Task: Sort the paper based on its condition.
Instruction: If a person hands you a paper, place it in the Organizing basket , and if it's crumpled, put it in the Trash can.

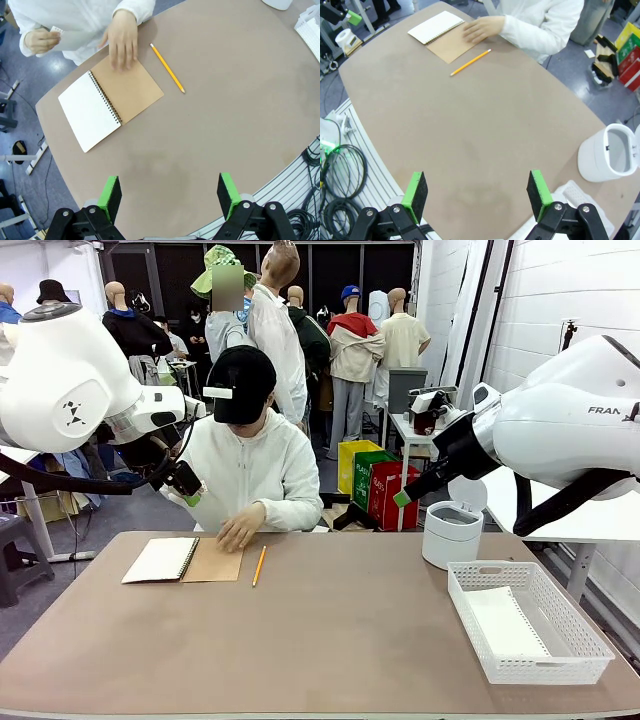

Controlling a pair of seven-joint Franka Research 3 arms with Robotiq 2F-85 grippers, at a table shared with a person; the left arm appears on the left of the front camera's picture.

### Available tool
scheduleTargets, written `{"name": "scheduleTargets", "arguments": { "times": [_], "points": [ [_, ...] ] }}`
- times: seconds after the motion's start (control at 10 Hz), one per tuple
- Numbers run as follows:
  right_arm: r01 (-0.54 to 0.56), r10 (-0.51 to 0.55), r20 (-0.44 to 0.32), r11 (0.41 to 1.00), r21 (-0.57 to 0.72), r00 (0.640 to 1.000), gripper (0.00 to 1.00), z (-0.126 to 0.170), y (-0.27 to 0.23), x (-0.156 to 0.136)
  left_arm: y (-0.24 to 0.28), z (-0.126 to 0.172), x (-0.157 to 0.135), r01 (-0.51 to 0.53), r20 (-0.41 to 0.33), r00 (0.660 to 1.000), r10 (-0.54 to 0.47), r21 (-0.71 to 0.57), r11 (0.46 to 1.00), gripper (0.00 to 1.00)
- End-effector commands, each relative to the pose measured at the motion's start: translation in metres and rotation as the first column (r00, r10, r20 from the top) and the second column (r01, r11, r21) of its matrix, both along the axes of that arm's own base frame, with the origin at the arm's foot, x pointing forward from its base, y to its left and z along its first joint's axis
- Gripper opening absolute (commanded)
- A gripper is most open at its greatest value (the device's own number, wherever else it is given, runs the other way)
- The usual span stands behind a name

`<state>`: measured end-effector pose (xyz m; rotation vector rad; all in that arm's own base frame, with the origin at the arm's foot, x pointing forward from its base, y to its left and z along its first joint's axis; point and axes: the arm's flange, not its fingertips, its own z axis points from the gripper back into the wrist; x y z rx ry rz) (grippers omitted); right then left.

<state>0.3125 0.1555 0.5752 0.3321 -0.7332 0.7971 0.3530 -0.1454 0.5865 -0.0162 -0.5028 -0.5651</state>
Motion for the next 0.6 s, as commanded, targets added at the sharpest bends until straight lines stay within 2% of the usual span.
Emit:
{"name": "scheduleTargets", "arguments": {
  "times": [0.0, 0.5],
  "points": [
    [0.003, -0.003, 0.0, 1.0, -0.004, 1.0, 1.0, -0.0009, 0.0, -0.0007, 0.0009, 0.0007, 0.0005, 0.001, 0.004, 1.0, -0.001, -0.007, 1.0, 1.0],
    [0.003, -0.003, 0.0, 1.0, -0.004, 1.0, 1.0, -0.0009, 0.0, -0.0007, 0.0009, 0.0007, 0.0005, 0.001, 0.004, 1.0, -0.001, -0.007, 1.0, 1.0]
  ]
}}
